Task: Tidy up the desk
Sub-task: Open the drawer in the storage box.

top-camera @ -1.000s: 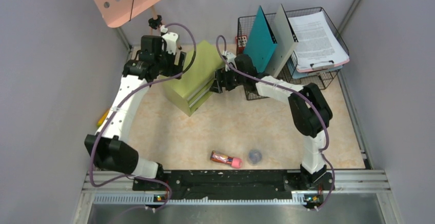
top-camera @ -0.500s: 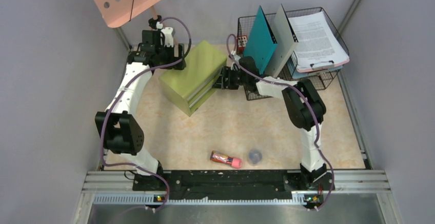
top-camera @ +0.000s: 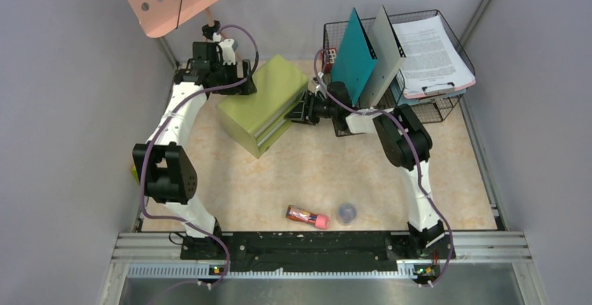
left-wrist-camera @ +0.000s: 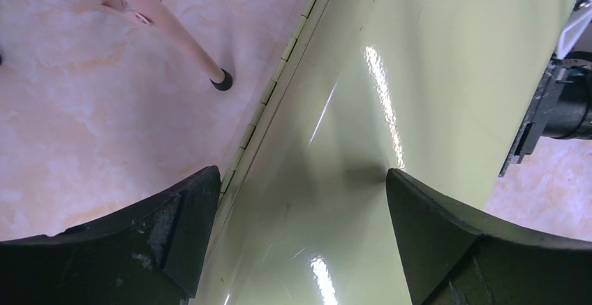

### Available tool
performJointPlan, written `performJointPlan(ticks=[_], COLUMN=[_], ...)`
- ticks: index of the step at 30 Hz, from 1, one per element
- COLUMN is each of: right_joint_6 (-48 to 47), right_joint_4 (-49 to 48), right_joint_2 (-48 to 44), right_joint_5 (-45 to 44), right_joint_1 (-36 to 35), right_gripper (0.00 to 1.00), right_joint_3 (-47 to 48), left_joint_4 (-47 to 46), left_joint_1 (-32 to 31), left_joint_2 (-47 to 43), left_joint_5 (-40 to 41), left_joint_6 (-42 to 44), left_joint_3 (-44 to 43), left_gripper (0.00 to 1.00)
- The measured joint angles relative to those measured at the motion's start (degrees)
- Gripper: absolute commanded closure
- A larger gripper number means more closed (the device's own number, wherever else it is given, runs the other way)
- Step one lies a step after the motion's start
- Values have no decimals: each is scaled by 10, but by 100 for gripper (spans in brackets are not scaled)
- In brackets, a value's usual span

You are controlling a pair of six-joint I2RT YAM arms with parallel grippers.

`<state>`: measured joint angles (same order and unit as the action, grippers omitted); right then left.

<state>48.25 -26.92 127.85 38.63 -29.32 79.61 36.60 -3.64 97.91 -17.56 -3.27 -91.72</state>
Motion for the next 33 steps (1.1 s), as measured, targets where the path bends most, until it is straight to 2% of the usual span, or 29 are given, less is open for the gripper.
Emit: performJointPlan(ticks=[11, 16, 19, 22, 24, 33], right_joint_6=[112, 139, 146, 151, 166, 166], right_joint_4=[-146, -175, -179, -182, -176, -176], right_joint_2=[63, 75, 76, 78, 78, 77], right_joint_5=[57, 70, 72, 75, 76, 74], right_joint_1=[4, 4, 4, 4, 6, 7], right_gripper=[55, 59, 64, 82, 89, 97], right_joint_3=[12, 18, 19, 19, 19, 18], left_joint_4=[-4, -5, -6, -6, -6, -11], left_joint_1=[2, 2, 2, 2, 2, 3], left_joint_2=[1, 1, 1, 1, 1, 1], left_joint_5=[-21, -26, -28, -28, -28, -27], left_joint_6=[9, 14, 15, 15, 17, 19], left_joint_3=[0, 0, 0, 0, 0, 0], left_gripper=[9, 9, 10, 10, 10, 10])
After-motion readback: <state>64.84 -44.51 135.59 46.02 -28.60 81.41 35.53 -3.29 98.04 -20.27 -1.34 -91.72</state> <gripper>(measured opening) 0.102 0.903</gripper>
